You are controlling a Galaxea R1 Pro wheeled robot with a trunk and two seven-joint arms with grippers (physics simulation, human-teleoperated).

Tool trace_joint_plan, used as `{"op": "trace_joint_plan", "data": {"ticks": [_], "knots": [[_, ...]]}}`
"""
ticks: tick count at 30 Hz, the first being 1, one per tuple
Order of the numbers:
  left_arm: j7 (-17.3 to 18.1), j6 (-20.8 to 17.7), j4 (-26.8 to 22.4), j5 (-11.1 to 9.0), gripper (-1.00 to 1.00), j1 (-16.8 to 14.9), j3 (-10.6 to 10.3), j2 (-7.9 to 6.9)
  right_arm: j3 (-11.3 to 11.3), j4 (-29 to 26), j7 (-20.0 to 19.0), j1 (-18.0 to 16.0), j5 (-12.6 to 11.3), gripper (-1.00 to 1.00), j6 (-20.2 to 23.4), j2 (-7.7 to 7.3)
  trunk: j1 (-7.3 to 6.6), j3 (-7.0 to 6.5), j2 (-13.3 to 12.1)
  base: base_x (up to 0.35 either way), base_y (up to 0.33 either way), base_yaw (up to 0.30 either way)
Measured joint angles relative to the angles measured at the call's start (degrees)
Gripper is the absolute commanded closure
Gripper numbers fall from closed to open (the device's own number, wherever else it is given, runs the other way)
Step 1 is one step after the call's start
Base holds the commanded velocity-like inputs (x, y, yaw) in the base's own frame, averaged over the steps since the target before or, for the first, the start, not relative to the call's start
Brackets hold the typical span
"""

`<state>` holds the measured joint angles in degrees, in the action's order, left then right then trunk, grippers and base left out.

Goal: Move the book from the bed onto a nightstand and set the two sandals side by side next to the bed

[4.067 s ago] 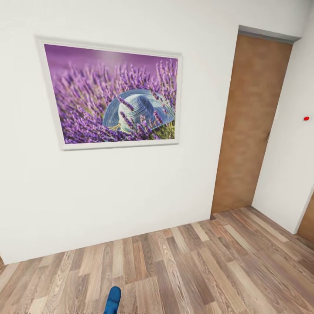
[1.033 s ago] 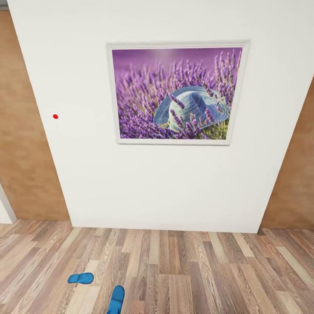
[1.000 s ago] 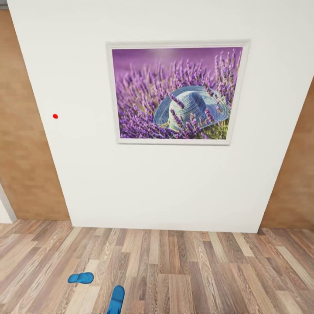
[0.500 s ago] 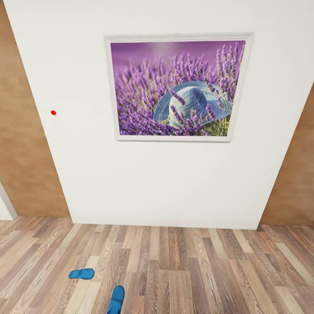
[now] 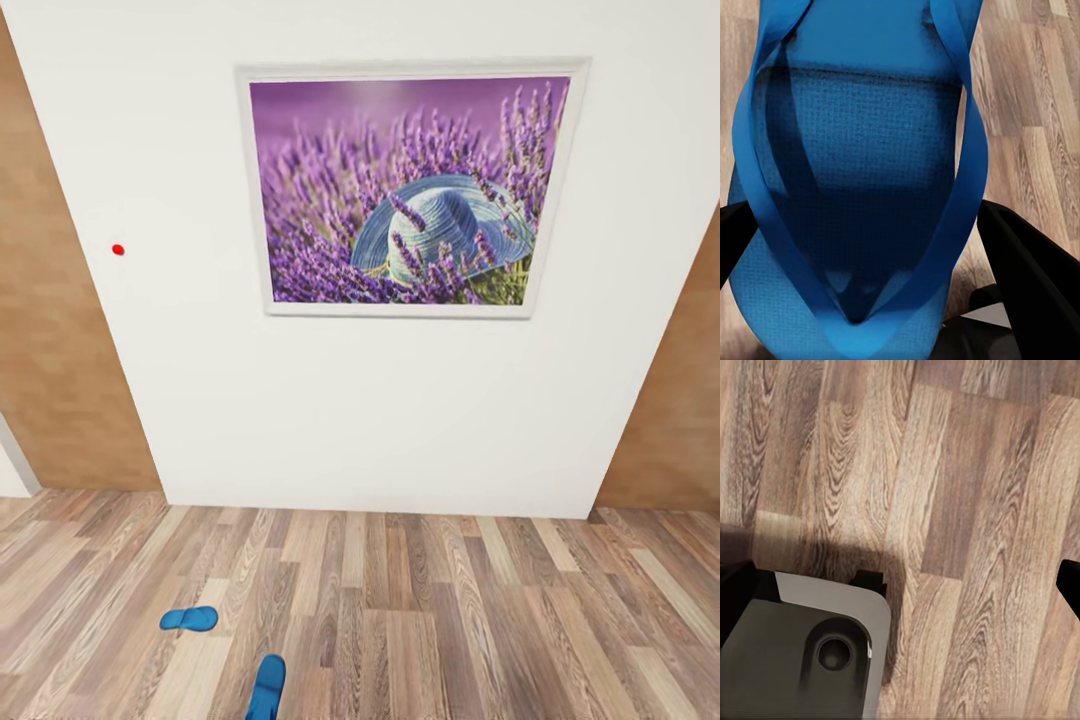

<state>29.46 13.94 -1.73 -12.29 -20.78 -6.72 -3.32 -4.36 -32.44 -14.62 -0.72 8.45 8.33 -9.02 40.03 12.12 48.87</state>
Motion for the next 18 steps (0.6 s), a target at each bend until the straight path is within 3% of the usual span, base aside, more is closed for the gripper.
{"op": "trace_joint_plan", "data": {"ticks": [15, 18], "knots": [[0.0, 0.0, 0.0, 0.0, 1.00, 0.0, 0.0, 0.00, 0.0, 0.0, 0.0, 0.0, 0.0, -1.00, 0.0, 0.06, 0.00, 0.95, 0.0, 0.002, 0.000, 0.000], [-0.1, 0.0, -0.1, 0.1, 1.00, 0.0, 0.0, 0.00, 0.0, 0.0, 0.0, 0.0, 0.0, -1.00, 0.0, 0.08, -0.02, 0.95, 0.0, 0.175, 0.000, 0.000]]}}
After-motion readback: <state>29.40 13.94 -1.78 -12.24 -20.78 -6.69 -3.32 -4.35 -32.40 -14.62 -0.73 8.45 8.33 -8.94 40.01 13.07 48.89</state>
